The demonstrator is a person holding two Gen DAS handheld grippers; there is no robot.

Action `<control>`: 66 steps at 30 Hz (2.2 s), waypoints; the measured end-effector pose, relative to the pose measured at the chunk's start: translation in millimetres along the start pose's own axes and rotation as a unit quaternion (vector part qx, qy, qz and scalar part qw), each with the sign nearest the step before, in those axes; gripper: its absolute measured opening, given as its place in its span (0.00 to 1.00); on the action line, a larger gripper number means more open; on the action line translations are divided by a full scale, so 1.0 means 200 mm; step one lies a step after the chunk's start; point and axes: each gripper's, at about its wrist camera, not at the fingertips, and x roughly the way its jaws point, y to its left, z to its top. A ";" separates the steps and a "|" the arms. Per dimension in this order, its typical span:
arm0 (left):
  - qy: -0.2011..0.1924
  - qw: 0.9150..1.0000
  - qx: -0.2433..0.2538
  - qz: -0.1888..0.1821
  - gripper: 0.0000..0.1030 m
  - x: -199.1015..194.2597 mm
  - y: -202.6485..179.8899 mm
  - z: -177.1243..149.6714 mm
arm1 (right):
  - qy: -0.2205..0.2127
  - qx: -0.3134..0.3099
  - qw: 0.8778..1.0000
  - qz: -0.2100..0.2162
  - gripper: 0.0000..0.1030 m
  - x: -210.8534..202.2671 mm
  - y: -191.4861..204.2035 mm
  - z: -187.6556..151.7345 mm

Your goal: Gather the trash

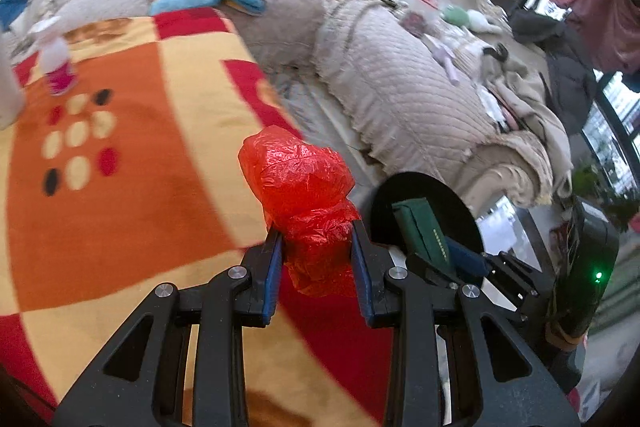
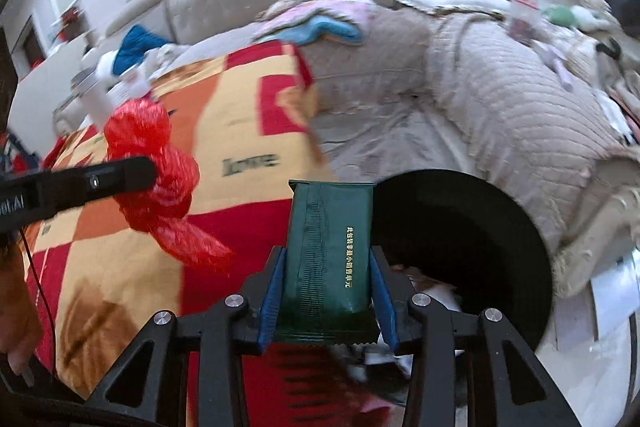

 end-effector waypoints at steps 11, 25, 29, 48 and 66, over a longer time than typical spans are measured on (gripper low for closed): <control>0.029 0.998 0.005 -0.052 0.32 0.27 -0.23 0.02 | 0.004 0.044 0.998 -0.045 0.39 0.01 -0.30 -0.02; 0.010 0.999 0.036 -0.028 0.63 0.26 -0.27 -0.05 | -0.009 0.079 0.996 -0.048 0.51 -0.04 -0.35 -0.09; -0.013 0.999 0.038 -0.007 0.63 0.18 -0.25 -0.08 | -0.026 0.075 0.995 -0.055 0.52 -0.08 -0.29 -0.10; -0.112 0.989 0.071 0.059 0.63 -0.14 -0.21 -0.21 | -0.107 0.059 0.990 -0.074 0.67 -0.37 -0.06 -0.09; -0.130 0.986 0.076 0.075 0.63 -0.18 -0.18 -0.25 | -0.119 0.048 0.988 -0.088 0.72 -0.43 0.00 -0.06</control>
